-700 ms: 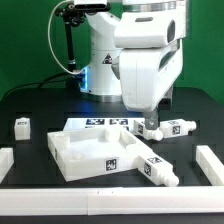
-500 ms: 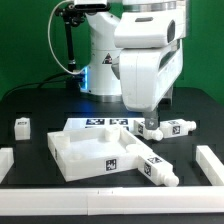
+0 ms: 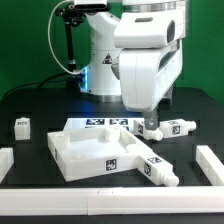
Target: Assemble one leg
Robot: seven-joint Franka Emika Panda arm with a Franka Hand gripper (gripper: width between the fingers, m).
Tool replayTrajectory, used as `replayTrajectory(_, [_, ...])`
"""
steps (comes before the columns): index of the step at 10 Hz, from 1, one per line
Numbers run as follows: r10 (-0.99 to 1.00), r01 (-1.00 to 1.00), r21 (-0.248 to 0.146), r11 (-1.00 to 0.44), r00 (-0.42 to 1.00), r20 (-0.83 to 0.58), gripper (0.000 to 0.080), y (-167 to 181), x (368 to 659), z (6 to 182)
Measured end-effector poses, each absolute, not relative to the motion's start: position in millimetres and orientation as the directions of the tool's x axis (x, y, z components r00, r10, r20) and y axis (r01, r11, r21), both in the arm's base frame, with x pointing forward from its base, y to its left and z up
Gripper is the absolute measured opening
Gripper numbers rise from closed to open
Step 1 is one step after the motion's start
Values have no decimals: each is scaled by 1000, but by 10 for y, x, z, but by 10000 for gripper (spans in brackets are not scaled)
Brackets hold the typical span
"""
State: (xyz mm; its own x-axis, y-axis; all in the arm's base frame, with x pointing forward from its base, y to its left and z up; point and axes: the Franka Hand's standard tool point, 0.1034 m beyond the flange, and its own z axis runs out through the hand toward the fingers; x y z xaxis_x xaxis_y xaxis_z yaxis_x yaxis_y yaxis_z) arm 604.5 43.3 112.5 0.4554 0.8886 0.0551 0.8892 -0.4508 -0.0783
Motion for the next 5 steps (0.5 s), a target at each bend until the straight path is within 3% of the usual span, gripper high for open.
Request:
replayTrajectory(2, [750, 745, -120, -656, 661, 10, 649, 294, 5948, 895])
replayTrajectory(3, [743, 738, -123, -663, 669, 12, 649, 324, 5963, 729])
replayTrajectory(5, [752, 750, -102, -654, 659, 28, 649, 276, 5982, 690])
